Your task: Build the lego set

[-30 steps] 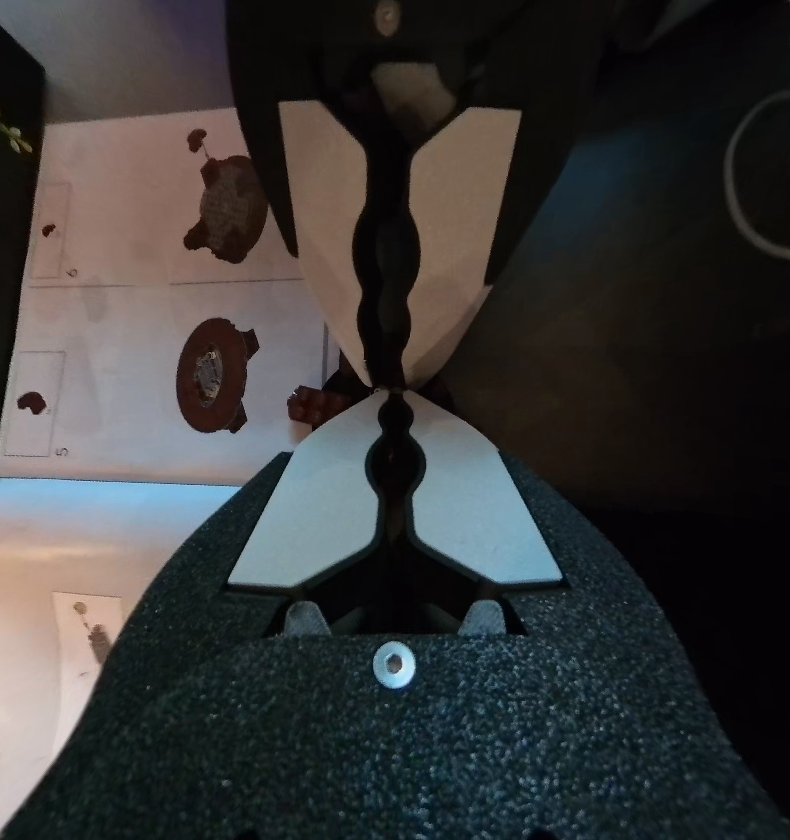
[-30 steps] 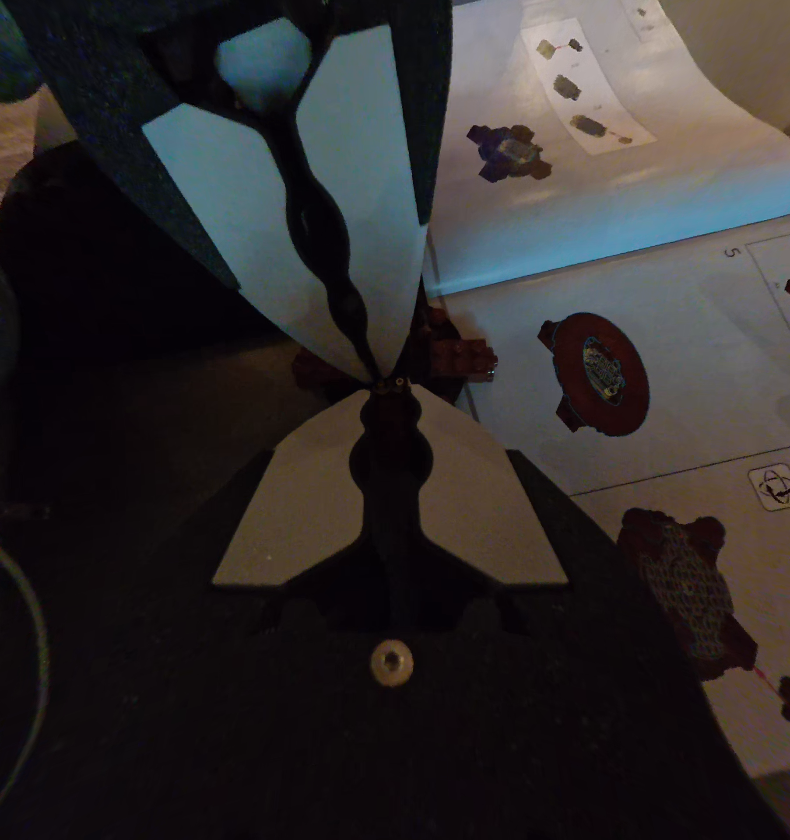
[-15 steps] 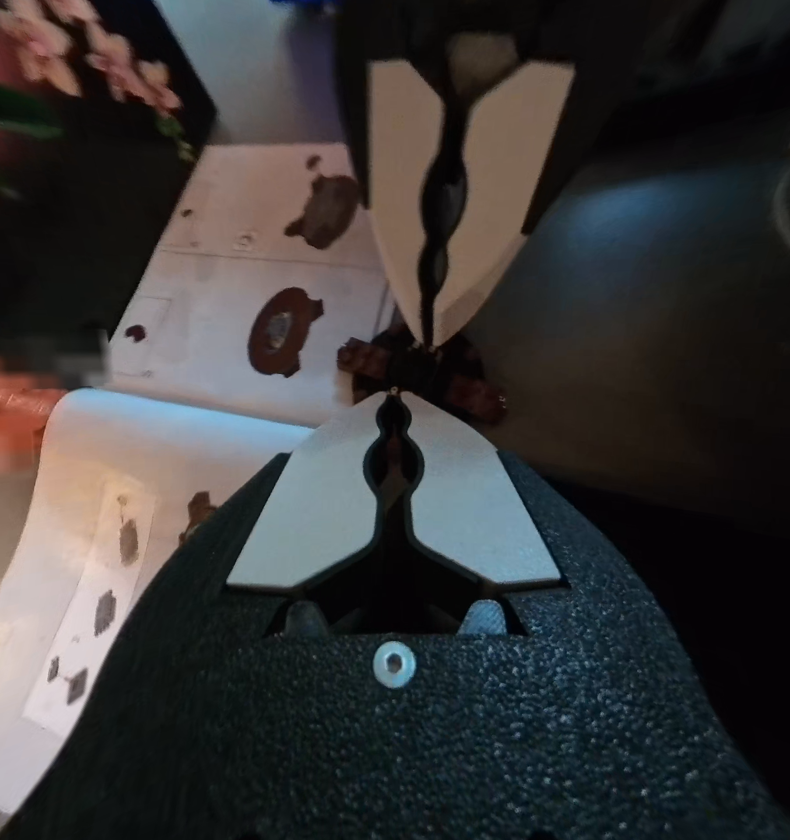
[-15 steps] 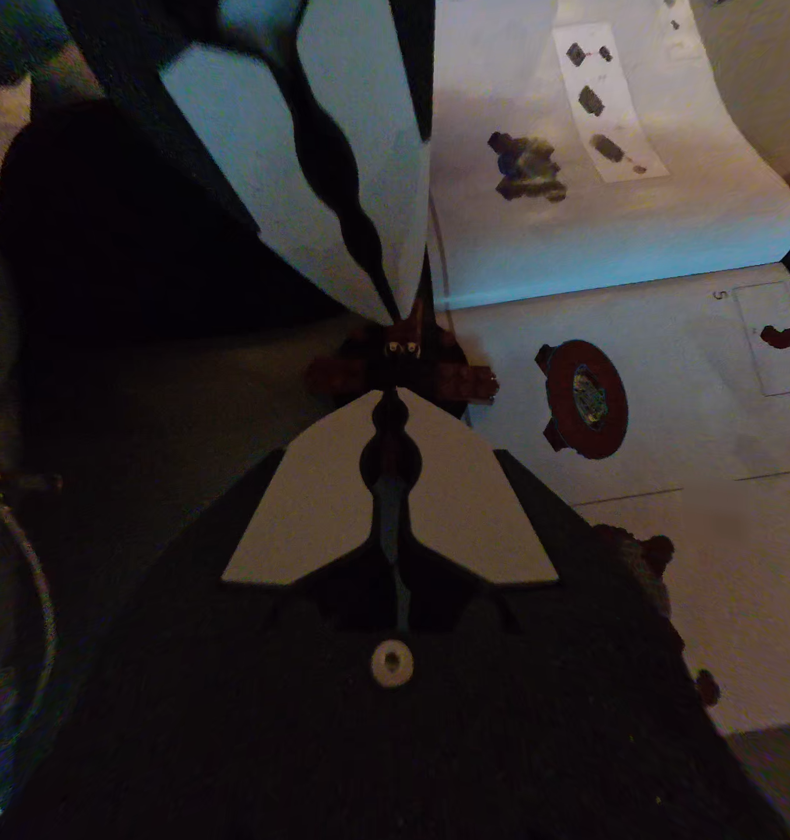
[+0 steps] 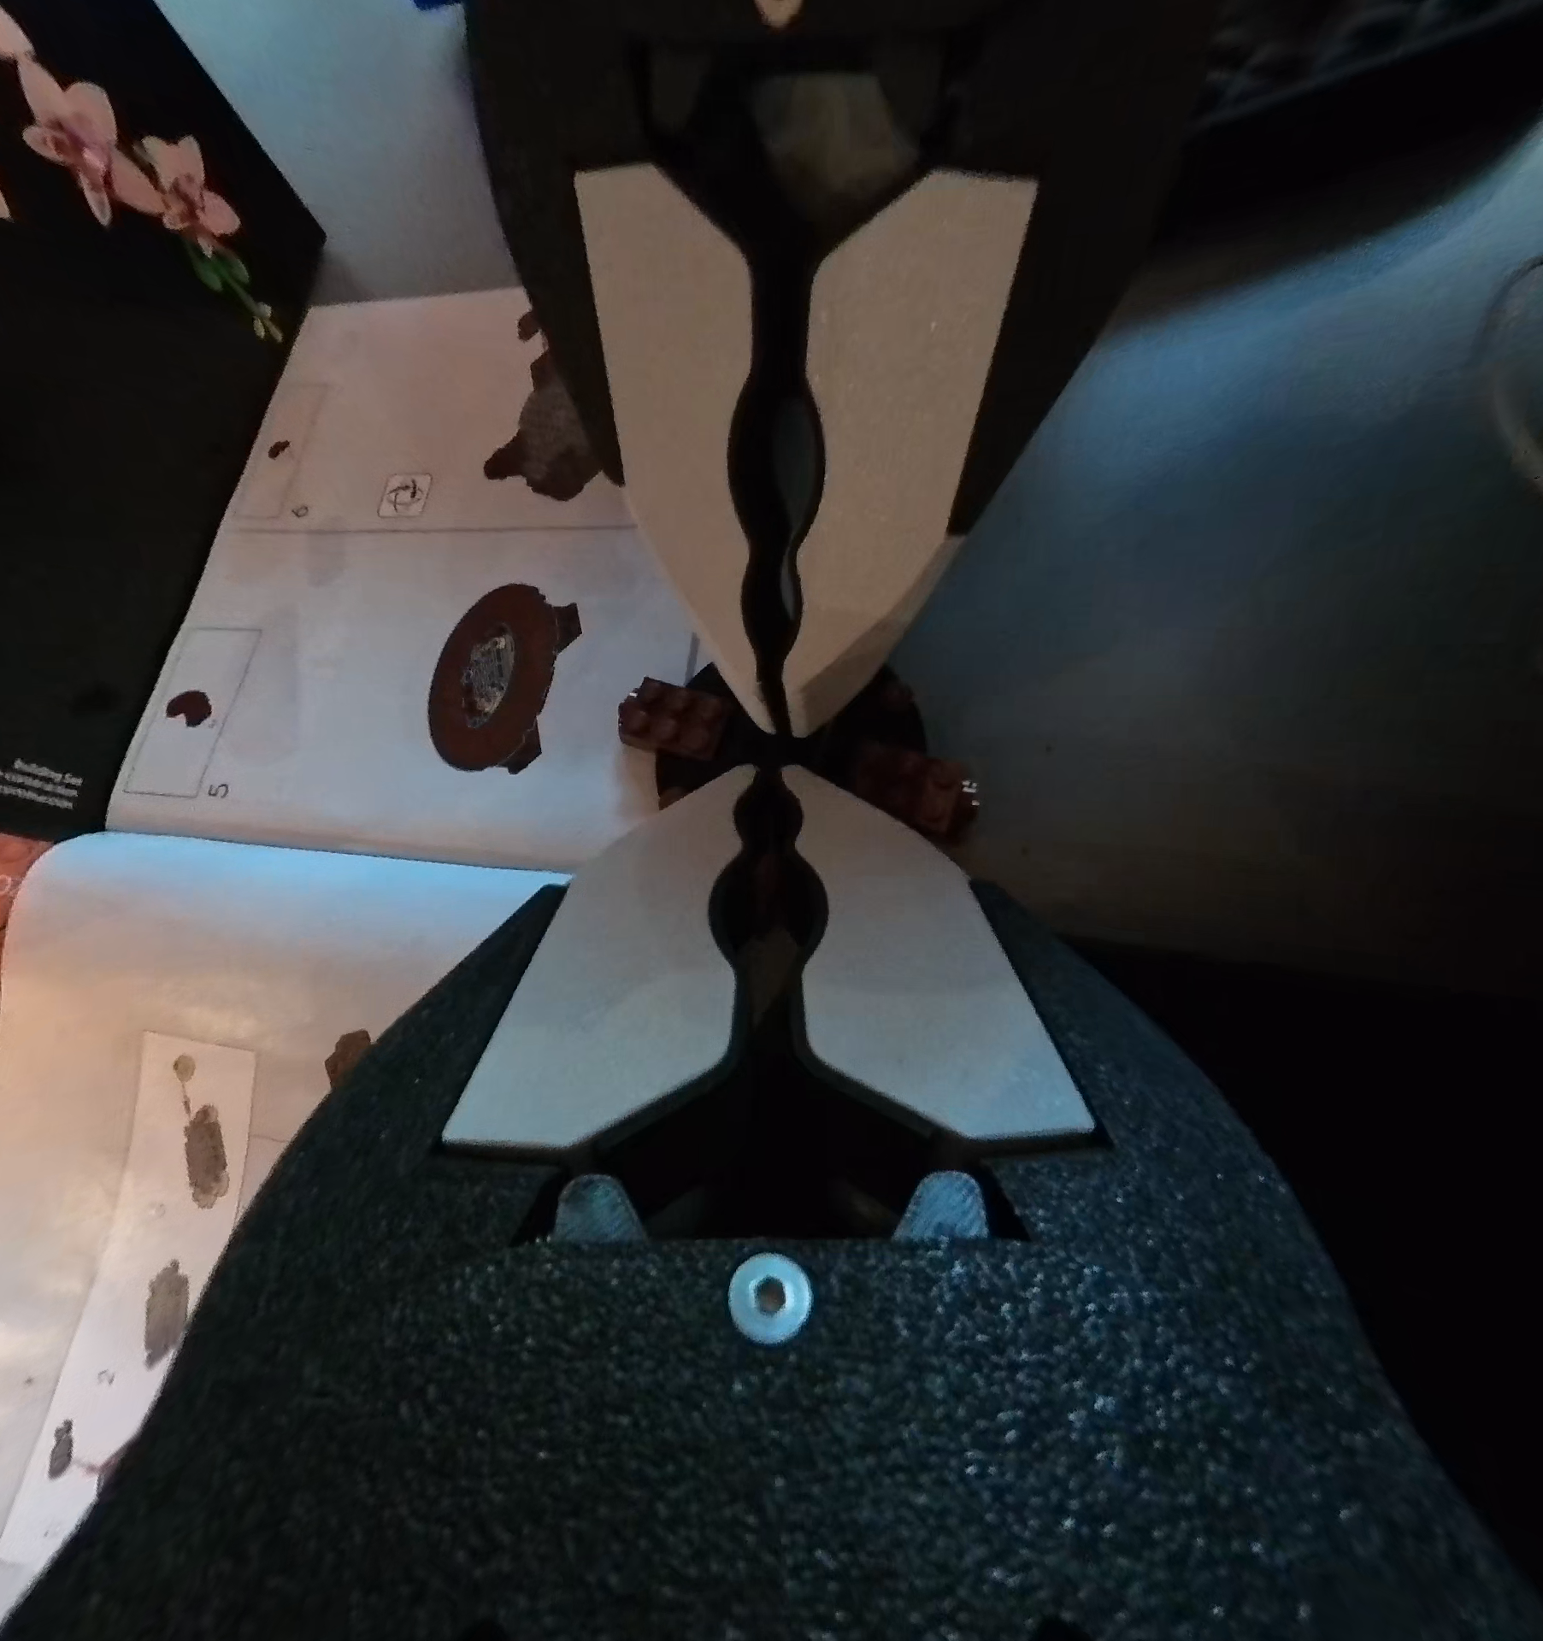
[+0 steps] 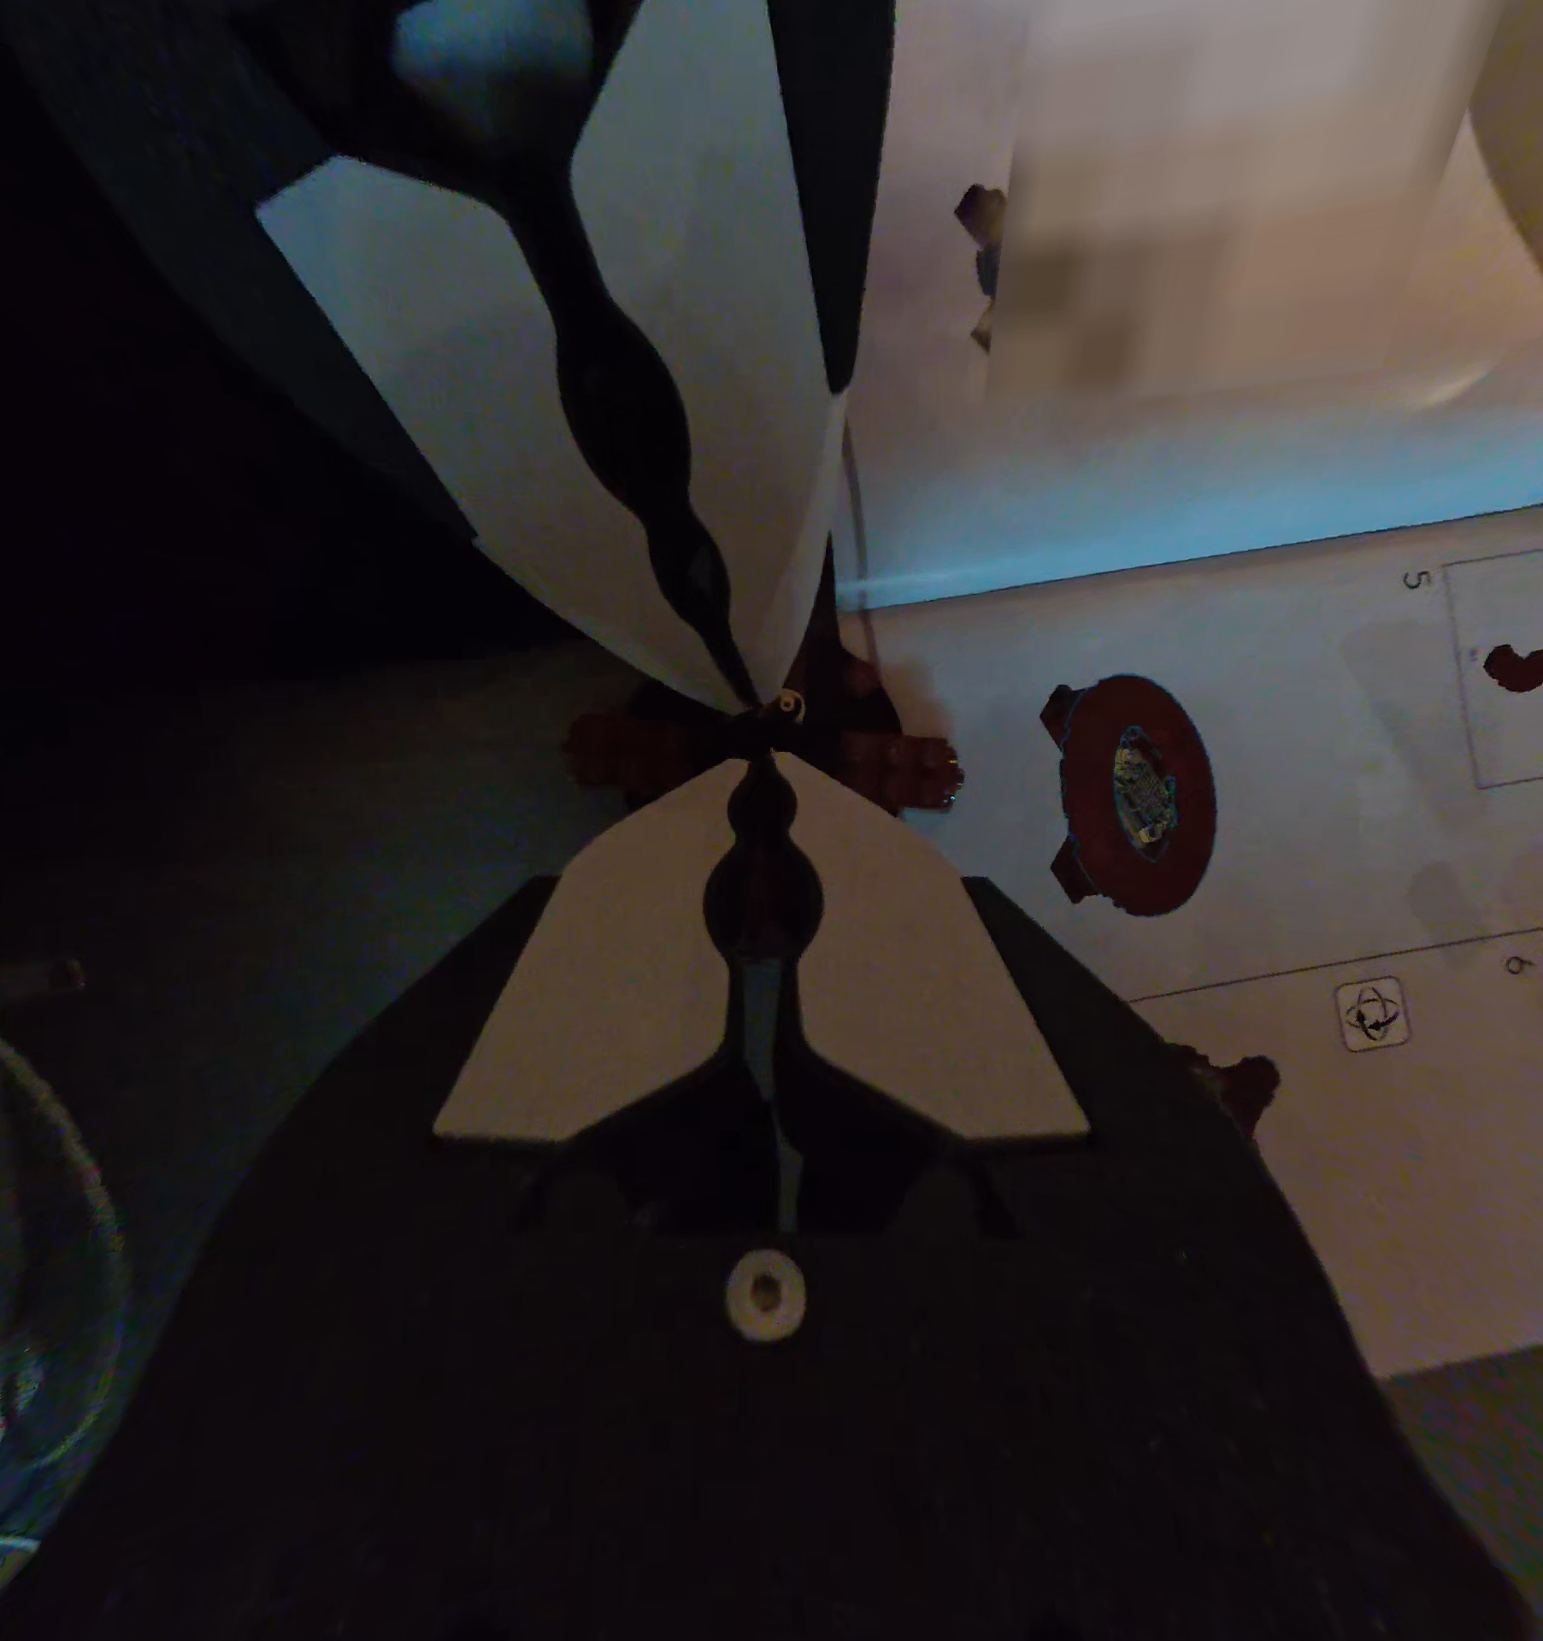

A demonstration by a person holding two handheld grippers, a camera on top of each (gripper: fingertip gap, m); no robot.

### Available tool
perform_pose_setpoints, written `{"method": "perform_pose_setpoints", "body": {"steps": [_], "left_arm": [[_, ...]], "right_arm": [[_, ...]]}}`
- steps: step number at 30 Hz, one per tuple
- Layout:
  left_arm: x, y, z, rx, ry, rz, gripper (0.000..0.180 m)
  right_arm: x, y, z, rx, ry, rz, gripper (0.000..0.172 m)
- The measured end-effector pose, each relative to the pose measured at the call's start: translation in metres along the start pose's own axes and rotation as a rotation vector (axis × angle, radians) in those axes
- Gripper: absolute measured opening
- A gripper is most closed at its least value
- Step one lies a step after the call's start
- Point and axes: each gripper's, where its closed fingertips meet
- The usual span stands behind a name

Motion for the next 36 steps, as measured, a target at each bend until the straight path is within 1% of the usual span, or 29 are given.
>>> {"method": "perform_pose_setpoints", "body": {"steps": [2,4,7,9,11,12,14,15,17,20,22,24,26,30,36], "left_arm": [[0.001,0.002,-0.004,0.017,0.025,0.011,0.000],[0.004,0.002,-0.004,0.039,0.013,0.028,0.000],[0.004,0.003,-0.004,0.011,0.028,0.029,0.000],[0.004,0.003,-0.004,0.023,0.021,0.031,0.000],[0.003,0.002,-0.004,0.032,0.019,0.025,0.000],[0.002,0.002,-0.004,0.027,0.027,0.017,0.000],[-0.004,-0.005,-0.003,0.006,0.036,-0.042,0.000],[-0.008,-0.009,-0.001,-0.010,0.030,-0.073,0.000],[-0.010,-0.013,0.003,-0.024,0.028,-0.110,0.000],[-0.003,-0.012,0.001,0.032,0.039,-0.076,0.001],[0.003,-0.010,-0.001,0.060,0.058,-0.047,0.001],[0.008,-0.003,0.000,0.073,0.048,-0.003,0.001],[0.008,-0.003,-0.001,0.059,0.060,-0.008,0.000],[0.009,-0.002,-0.005,0.031,0.106,0.012,0.000],[0.010,-0.002,-0.006,0.004,0.138,0.025,0.001]], "right_arm": [[0.000,0.000,0.000,-0.029,0.022,0.042,0.000],[0.000,0.001,0.000,-0.058,0.038,0.089,0.000],[0.001,0.001,0.000,-0.057,0.036,0.091,0.000],[0.001,0.000,0.000,-0.052,0.025,0.058,0.000],[0.000,-0.001,0.000,-0.038,0.002,-0.026,0.000],[-0.001,-0.002,0.001,0.008,-0.015,-0.073,0.000],[-0.007,0.000,0.007,0.110,-0.071,-0.127,0.000],[-0.011,-0.001,0.005,0.142,-0.058,-0.160,0.000],[-0.015,-0.001,0.004,0.136,-0.017,-0.191,0.000],[-0.013,0.001,0.002,0.090,0.048,-0.142,0.000],[-0.007,0.003,0.002,0.087,0.042,-0.110,0.000],[-0.003,0.000,0.005,0.089,0.025,-0.113,0.000],[-0.001,-0.001,0.004,0.096,0.025,-0.114,0.000],[0.000,0.000,0.003,0.133,0.016,-0.064,0.000],[0.000,0.002,0.002,0.081,0.026,0.038,0.000]]}}
Point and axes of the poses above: each gripper's, where its closed fingertips meet, x out along the fingers, y out of its underside, z = x × y across the jaws, and after that the axes turned 4 degrees about -y, right-handed
